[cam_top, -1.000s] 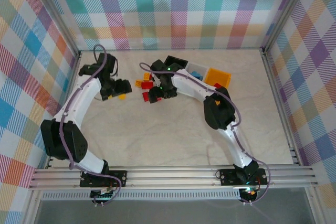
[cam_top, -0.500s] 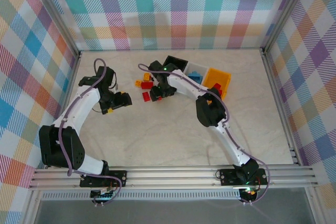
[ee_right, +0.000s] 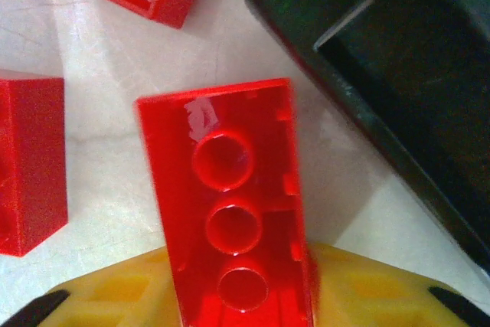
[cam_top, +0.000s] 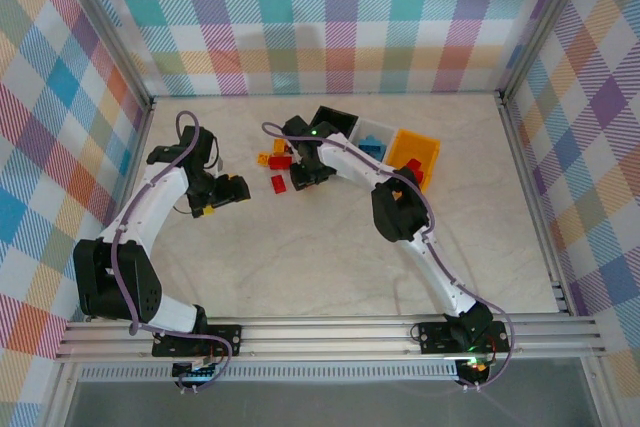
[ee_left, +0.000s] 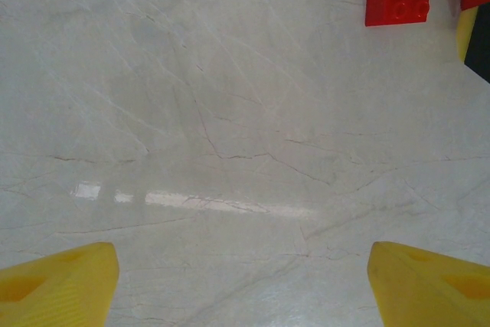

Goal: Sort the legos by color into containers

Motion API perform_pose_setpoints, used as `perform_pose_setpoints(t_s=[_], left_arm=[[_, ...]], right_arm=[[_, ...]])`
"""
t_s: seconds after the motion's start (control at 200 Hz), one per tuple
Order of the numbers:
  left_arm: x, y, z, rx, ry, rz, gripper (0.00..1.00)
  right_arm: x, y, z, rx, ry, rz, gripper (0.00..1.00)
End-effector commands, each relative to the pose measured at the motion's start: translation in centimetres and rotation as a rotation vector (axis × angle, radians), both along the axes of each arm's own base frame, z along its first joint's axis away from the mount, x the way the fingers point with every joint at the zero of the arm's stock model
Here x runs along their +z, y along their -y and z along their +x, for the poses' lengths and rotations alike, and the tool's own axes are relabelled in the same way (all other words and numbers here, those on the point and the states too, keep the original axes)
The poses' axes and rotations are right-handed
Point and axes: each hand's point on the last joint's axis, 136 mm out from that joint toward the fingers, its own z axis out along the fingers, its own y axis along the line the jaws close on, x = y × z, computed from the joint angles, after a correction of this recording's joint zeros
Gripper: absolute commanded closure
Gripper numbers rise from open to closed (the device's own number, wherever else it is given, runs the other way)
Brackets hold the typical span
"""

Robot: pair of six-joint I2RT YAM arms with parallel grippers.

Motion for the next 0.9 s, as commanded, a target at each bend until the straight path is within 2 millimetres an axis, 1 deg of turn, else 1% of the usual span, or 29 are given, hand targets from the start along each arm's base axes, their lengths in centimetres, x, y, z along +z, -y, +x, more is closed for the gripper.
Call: perform_pose_setpoints(t_s=[0.0,0.055,0.13,0.15,0.22,0.26,0.3,0.355,0.365,0.445,0.555,0.59,0.67,0.795,0.895], left_arm=[[-0.1,-0.4,-0.5,-0.003,-0.02,-0.005,0.15],[-0.1,-0.3,-0.3,0.001,-0.012,-0.009,0.15],[-0.2,-0.2,-0.1,0.006,-0.001,-0.016,0.14],[-0.3,-0.2,0.0,0.008,0.0,-0.017,0.14],[-0.7,0.1,0.4,0.013,-0.002,-0.026,0.14],[-1.0,0.2,0.7,0.017,-0.001,-0.032,0.14],[-1.3,0.5,0.9,0.016,-0.002,-0.033,0.14],[-1.8,1.0,1.4,0.012,-0.001,-0.033,0.15],[-1.9,1.2,1.5,0.01,-0.001,-0.034,0.15],[-2.7,2.6,2.4,-0.014,-0.007,-0.036,0.16],[-3.6,4.9,4.2,-0.068,-0.007,-0.005,0.17],[-3.9,5.5,4.8,-0.08,-0.007,0.002,0.17],[-4.7,6.0,6.3,-0.069,-0.018,0.013,0.17],[-5.7,6.8,8.6,-0.086,-0.03,0.029,0.18],[-6.1,7.6,9.9,-0.109,-0.033,0.052,0.18]], right_arm=[[0.2,-0.9,0.0,0.033,0.016,0.015,0.63],[0.8,-0.9,-0.6,0.044,0.008,0.021,0.65],[2.0,-0.9,-1.9,0.059,-0.003,0.043,0.69],[2.6,-0.9,-2.1,0.062,0.004,0.051,0.7],[3.8,-0.9,-3.7,0.078,-0.001,0.078,0.71],[4.8,-0.7,-4.6,0.081,-0.007,0.1,0.71],[5.5,-0.3,-5.6,0.075,-0.026,0.116,0.72],[6.9,0.4,-6.9,0.057,-0.039,0.139,0.74],[6.8,0.7,-7.2,0.052,-0.046,0.137,0.74],[9.2,2.3,-8.9,0.021,-0.033,0.169,0.74],[12.1,5.5,-10.6,-0.036,-0.006,0.185,0.74],[12.8,6.9,-10.9,-0.066,0.001,0.187,0.74],[14.0,10.4,-10.7,-0.156,0.011,0.197,0.73],[14.0,16.4,-9.6,-0.326,0.005,0.208,0.73],[13.3,20.2,-8.4,-0.442,-0.006,0.207,0.73]])
